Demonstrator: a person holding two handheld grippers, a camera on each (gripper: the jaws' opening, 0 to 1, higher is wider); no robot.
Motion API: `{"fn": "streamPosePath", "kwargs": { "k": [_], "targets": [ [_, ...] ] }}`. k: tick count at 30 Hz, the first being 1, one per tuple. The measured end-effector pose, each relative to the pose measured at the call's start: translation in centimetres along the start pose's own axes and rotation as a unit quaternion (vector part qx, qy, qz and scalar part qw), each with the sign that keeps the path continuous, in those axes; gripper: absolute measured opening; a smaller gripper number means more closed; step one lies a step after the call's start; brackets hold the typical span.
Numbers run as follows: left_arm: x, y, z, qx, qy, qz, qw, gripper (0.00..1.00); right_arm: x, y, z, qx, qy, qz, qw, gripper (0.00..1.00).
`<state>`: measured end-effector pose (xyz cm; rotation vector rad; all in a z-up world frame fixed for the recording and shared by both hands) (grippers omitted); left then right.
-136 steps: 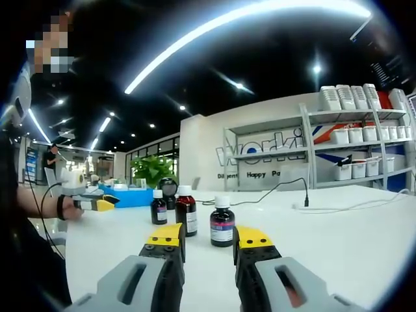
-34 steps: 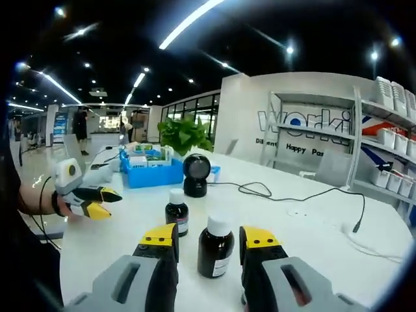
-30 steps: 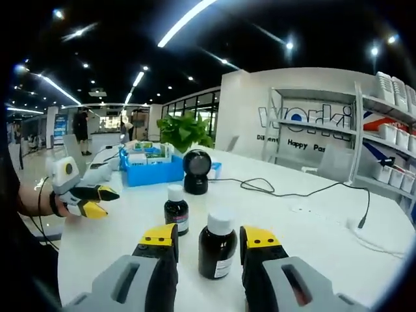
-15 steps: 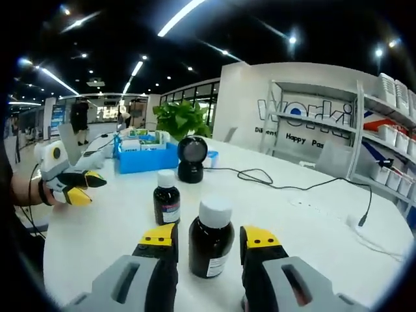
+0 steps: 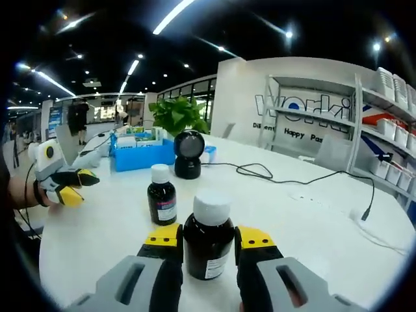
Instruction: Rotate the medicine bottle to make it face forward pick up the medicine bottle inspect the drug traceability code place the medicine on the table
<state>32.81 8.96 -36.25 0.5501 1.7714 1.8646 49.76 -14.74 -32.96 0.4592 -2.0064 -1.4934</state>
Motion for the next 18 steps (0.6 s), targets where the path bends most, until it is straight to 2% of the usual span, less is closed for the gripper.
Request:
{"fn": "streamPosePath", "kwargs": {
  "k": [8, 12, 18],
  "targets": [
    [0.02, -0.03, 0.11, 0.0, 0.001, 0.001, 1.0, 0.26, 0.03, 0.09, 0.34, -0.006, -0.035, 0.005, 0.9993, 0.26],
    [0.01, -0.01, 0.09, 0.0, 0.001, 0.0, 1.0, 0.26, 0.4, 0.14, 1.0, -0.021, -0.073, 0.014, 0.997, 0.26],
    [-0.02, -0.03, 0.15, -0.001, 0.0, 0.0, 1.0, 0.26, -0.12, 0.18, 0.74, -0.029, -0.098, 0.016, 0.9947, 0.26]
  ]
}}
Point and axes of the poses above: the point that each gripper's makers call its tool centre point, and the gripper's own axes: x roughly backward along the fingers, z roughly to its left, y roughly out of its top, the point moved 8 cm from there along x, roughly backward along the fingers, and after that the axes turned 15 degrees about -y, right-handed, at the moved point
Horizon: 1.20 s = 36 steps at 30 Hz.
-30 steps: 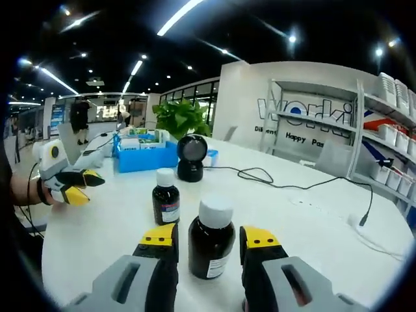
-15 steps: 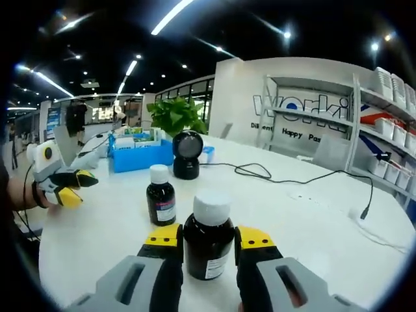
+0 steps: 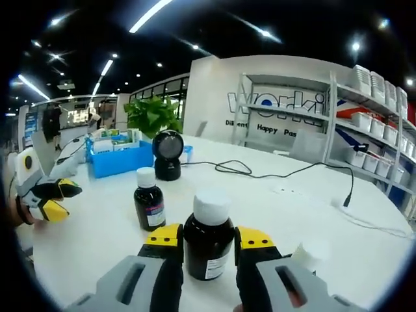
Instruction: Rotate the medicine bottle to make it face forward pick up the medicine bottle inspect the drug traceability code place the medicine on the table
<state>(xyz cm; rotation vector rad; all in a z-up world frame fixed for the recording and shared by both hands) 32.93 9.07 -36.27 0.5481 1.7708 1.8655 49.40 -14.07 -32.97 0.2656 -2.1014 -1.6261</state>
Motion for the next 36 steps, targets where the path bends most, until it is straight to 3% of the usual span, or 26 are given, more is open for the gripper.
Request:
{"fn": "streamPosePath", "kwargs": {
  "k": [15, 24, 31, 36],
  "targets": [
    [0.1, -0.1, 0.1, -0.003, 0.0, 0.002, 1.0, 0.26, 0.6, -0.4, 1.5, -0.029, -0.099, -0.009, 0.9946, 0.26],
    [0.1, 0.0, -0.1, -0.003, -0.004, -0.001, 1.0, 0.26, 0.7, -0.5, 2.0, -0.051, -0.132, -0.005, 0.9899, 0.26],
    [0.1, 0.0, -0.1, -0.003, -0.004, -0.001, 1.0, 0.26, 0.7, -0.5, 1.9, -0.051, -0.132, -0.008, 0.9899, 0.26],
    [0.1, 0.0, 0.0, -0.003, -0.004, 0.0, 1.0, 0.26, 0.5, -0.4, 1.4, -0.052, -0.097, -0.012, 0.9938, 0.28]
  ]
}}
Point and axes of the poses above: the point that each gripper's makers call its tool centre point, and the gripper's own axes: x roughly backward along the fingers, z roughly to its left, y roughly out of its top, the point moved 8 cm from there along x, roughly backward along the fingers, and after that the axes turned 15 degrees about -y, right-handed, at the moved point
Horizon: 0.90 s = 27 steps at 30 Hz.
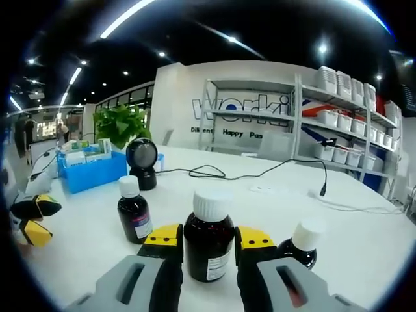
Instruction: Rotate the medicine bottle to make it face forward pick up the medicine bottle inspect the drug traceability code place the medicine on the table
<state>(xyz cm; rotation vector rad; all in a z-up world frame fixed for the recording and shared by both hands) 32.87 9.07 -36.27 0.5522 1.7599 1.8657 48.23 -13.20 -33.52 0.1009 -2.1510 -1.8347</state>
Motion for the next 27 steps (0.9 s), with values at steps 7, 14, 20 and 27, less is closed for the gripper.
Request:
{"fn": "streamPosePath", "kwargs": {
  "k": [7, 14, 20, 27],
  "targets": [
    [0.0, 0.0, 0.0, 0.001, 0.0, -0.002, 1.0, 0.26, 0.4, 0.2, -0.4, 0.003, 0.064, -0.016, 0.9978, 0.42],
    [-0.1, 0.0, -0.1, -0.001, -0.002, 0.0, 1.0, 0.26, 0.2, 1.9, -1.5, 0.034, 0.137, -0.027, 0.9896, 0.41],
    [-0.1, 0.0, -0.1, 0.001, 0.001, 0.001, 1.0, 0.26, -0.5, 2.1, -2.0, 0.049, 0.178, -0.015, 0.9827, 0.4],
    [-0.2, 0.0, -0.3, 0.003, -0.003, 0.002, 1.0, 0.26, -1.0, 1.7, -1.8, 0.105, 0.212, 0.004, 0.9716, 0.37]
  ]
}}
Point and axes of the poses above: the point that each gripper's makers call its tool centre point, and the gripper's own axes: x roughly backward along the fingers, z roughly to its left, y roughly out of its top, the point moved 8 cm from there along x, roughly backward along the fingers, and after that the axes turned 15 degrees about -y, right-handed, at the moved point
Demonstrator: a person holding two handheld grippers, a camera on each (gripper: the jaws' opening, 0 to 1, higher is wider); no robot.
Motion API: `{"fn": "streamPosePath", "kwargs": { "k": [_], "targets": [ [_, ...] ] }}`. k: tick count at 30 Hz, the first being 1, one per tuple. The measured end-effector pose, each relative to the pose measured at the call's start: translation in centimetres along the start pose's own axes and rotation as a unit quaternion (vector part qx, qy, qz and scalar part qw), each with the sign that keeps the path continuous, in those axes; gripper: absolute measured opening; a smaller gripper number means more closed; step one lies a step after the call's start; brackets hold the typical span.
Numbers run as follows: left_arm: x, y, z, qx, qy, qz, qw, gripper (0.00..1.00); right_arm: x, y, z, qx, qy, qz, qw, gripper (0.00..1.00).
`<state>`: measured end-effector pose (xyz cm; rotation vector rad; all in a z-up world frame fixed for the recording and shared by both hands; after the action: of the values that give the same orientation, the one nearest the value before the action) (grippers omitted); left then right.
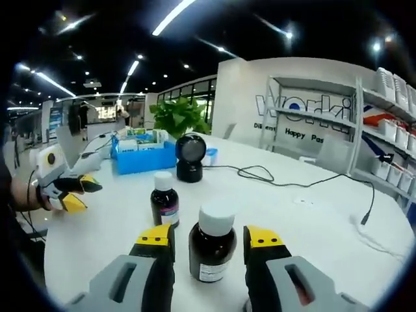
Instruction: Rotate the medicine bottle to make it face forward pick up the medicine bottle inspect the drug traceability code place the medicine on the table
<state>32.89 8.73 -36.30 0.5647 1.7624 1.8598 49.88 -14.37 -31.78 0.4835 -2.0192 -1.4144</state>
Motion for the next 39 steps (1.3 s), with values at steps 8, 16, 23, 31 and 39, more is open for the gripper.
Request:
{"fn": "streamPosePath", "kwargs": {
  "k": [8, 16, 23, 31, 39],
  "targets": [
    [0.0, 0.0, 0.1, 0.003, -0.001, -0.001, 1.0, 0.26, -0.7, -0.2, -0.2, 0.001, 0.026, 0.021, 0.9994, 0.34],
    [0.0, 0.0, 0.1, 0.003, -0.005, -0.002, 1.0, 0.26, -0.7, -0.6, -0.8, 0.0, 0.03, 0.023, 0.9993, 0.27],
    [0.1, 0.0, 0.1, 0.002, -0.002, -0.005, 1.0, 0.26, -0.4, -0.6, 0.0, -0.003, 0.011, 0.022, 0.9997, 0.26],
    [0.1, -0.1, 0.1, -0.002, -0.001, 0.002, 1.0, 0.26, -0.3, -0.7, 0.1, -0.018, -0.02, 0.022, 0.9994, 0.26],
    [0.1, -0.1, 0.2, -0.003, 0.003, 0.001, 1.0, 0.26, -0.4, -0.7, 0.8, -0.04, -0.074, 0.026, 0.9961, 0.26]
  ]
}}
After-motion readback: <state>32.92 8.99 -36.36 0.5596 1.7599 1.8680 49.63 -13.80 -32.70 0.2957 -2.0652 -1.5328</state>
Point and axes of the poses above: the point that each gripper's makers call its tool centre point, and the gripper's own axes: x roughly backward along the fingers, z roughly to its left, y roughly out of its top, the point moved 8 cm from there along x, roughly backward along the fingers, and after that the axes turned 15 degrees about -y, right-handed, at the moved point
